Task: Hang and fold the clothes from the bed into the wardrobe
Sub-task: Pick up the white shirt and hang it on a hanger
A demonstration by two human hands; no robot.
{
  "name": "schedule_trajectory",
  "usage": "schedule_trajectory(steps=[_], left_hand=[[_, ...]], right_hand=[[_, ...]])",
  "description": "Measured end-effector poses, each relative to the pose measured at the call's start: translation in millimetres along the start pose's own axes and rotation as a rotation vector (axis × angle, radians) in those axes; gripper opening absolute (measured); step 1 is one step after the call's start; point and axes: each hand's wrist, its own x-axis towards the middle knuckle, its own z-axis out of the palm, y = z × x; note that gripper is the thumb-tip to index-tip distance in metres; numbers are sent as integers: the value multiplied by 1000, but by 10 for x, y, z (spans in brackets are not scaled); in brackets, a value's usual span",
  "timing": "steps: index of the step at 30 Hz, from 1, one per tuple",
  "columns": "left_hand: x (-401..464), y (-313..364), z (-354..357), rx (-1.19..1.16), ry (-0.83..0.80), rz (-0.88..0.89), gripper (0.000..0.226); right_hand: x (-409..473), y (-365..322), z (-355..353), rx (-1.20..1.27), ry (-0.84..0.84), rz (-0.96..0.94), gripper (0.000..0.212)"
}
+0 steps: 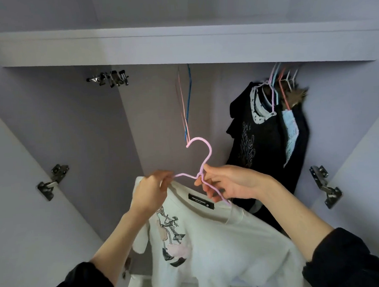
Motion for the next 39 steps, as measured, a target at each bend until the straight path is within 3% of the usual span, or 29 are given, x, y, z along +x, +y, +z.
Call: schedule_trajectory(steps=[4, 10, 15, 19, 21, 26, 39], left_hand=[[75, 42, 13, 14, -80, 33, 36], [285, 222, -40, 92, -30, 210, 38], [458, 595, -145, 224, 199, 445, 45], [744, 1011, -284, 393, 336, 617, 83], [895, 1182, -338, 468, 401, 655, 92], [1255, 1377, -473, 607, 520, 604, 95], [1483, 1317, -519, 726, 482, 579, 106]], right_hand=[[-54, 63, -129, 168, 41, 13, 54], [-196, 175, -310, 310, 197, -7, 22], [-199, 219, -425, 382, 351, -47, 17], [-183, 59, -577, 481, 425, -129, 20], [-154, -57, -679, 558, 429, -196, 19], [-27, -362, -1013, 727, 464, -376, 22], [407, -973, -1881, 690, 501, -514, 23]])
